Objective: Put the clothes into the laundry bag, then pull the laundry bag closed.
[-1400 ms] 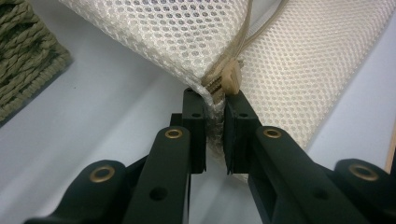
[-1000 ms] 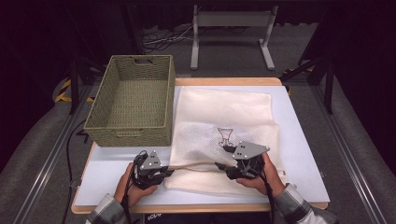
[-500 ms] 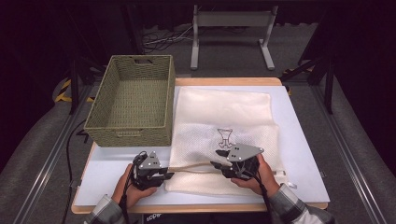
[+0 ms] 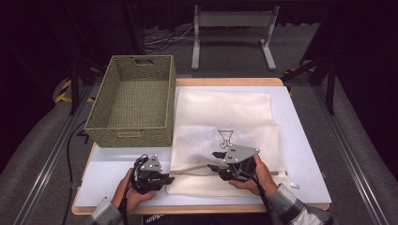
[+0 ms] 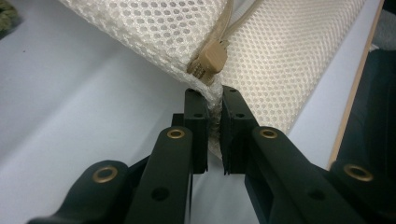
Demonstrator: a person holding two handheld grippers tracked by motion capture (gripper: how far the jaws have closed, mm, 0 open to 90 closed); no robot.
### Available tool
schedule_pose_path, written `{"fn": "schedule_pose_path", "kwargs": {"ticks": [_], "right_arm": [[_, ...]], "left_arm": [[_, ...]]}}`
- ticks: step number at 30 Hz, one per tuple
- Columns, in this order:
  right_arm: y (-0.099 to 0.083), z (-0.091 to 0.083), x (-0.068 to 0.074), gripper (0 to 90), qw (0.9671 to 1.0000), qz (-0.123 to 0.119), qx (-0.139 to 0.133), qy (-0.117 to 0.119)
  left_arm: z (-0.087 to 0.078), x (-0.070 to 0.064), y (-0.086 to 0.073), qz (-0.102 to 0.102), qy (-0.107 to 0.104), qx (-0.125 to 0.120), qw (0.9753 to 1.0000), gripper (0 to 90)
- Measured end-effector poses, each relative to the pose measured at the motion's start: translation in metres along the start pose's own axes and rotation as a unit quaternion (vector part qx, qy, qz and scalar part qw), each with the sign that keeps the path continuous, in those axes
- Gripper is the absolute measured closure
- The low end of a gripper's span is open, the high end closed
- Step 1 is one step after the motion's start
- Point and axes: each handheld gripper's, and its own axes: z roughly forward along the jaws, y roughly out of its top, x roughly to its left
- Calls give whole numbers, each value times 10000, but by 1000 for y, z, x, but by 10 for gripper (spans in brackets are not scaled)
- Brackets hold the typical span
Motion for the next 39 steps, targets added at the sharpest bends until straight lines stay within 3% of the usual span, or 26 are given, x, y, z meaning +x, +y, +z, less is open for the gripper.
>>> {"fn": "schedule_pose_path", "kwargs": {"ticks": [12,27,39], "right_arm": [[2,7,4,669,9996,-150,103,197],[10,18,7,665,9990,-165,141,390],[37,56,31,711,9947,-467,175,895]], "left_arm": [[-3,-1,-1,113,65,-125,9998,845],[-1,0,-1,195,115,-101,9997,845],[-1,-4,-2,248,220,-115,9994,842]]}}
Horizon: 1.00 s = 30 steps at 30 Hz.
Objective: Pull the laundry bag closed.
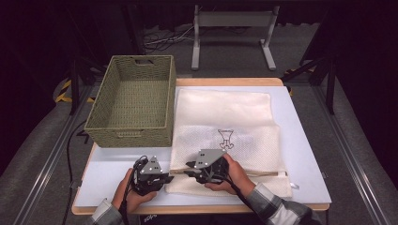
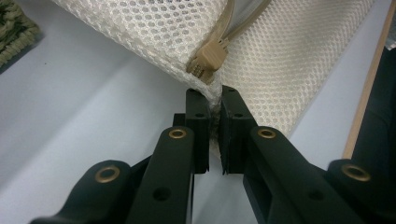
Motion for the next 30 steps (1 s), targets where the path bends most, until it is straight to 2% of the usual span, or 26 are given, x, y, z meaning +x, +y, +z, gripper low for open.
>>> {"fn": "schedule_pose_path", "kwargs": {"ticks": [5,10,12,17,21,25,30], "right_arm": [[12,15,2,715,9999,-10,-41,161],[21,25,5,709,9997,-131,-9,226],[23,28,5,709,9997,-118,7,212],[25,36,3,706,9994,-31,16,347],[26,42,3,723,9993,-93,81,358],[26,44,2,804,9994,-115,113,314],[26,43,3,817,9994,-170,158,267]], "left_arm": [[0,0,0,24,27,-13,10000,841],[-1,0,-1,25,30,-58,10000,840],[-1,0,-1,12,31,-71,10000,840],[-2,0,-1,11,33,-107,9999,838],[-2,1,-2,-44,9,-171,9998,833],[-1,1,-2,-37,15,-135,9999,832],[-1,1,-2,-46,9,-130,9999,833]]}}
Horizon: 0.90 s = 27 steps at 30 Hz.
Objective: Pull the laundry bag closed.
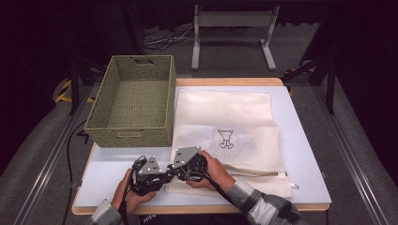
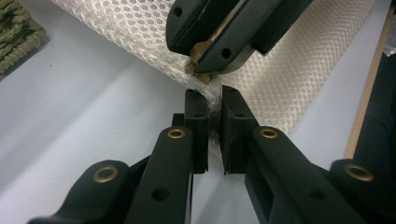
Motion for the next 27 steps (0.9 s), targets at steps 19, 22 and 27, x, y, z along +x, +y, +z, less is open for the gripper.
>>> {"fn": "schedule_pose_path", "kwargs": {"ticks": [19,22,27], "right_arm": [[-24,-17,-2,804,9994,-11,350,11],[-25,-13,0,797,9988,-59,484,-13],[-28,-11,-3,783,9987,-2,506,53]], "left_arm": [[-2,1,2,33,-4,-44,10000,830],[-2,1,2,49,5,-33,10000,829],[-2,0,2,84,2,-13,10000,828]]}}
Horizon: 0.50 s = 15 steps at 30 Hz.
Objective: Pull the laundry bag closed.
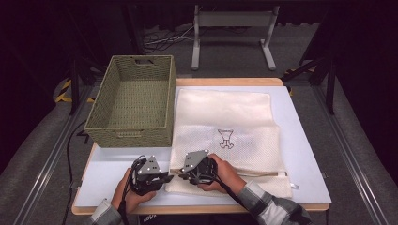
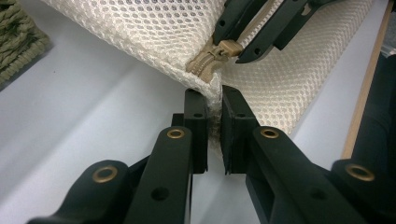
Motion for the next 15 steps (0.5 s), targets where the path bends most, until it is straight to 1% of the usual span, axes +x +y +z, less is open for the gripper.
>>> {"fn": "schedule_pose_path", "kwargs": {"ticks": [5,6,7,9,10,11,12,13,14,15], "right_arm": [[1,2,-1,783,9999,54,-41,78],[1,3,-1,808,10000,54,-42,50],[1,3,-1,816,10000,52,-39,9],[1,3,-1,818,10000,30,-35,15],[1,1,-1,819,10000,-9,-19,2],[1,1,-1,819,10000,-9,-19,2],[1,0,-1,820,10000,5,-14,-36],[2,0,0,820,9999,-40,13,-113],[2,0,1,820,9998,-95,23,-150],[2,-1,2,821,9997,-118,10,-208]], "left_arm": [[0,0,0,23,4,20,10000,824],[0,0,0,25,-1,19,10000,822],[0,0,0,23,-14,16,10000,818],[0,0,0,25,-16,18,10000,805],[-1,2,-1,-98,-91,-80,9999,778],[-1,2,-1,-98,-91,-80,9999,772],[-3,4,-1,-239,-191,-185,9994,772],[-5,7,-1,-312,-219,-251,9990,769],[-6,9,-1,-413,-203,-317,9984,748],[-6,10,-2,-461,-201,-336,9982,730]]}}
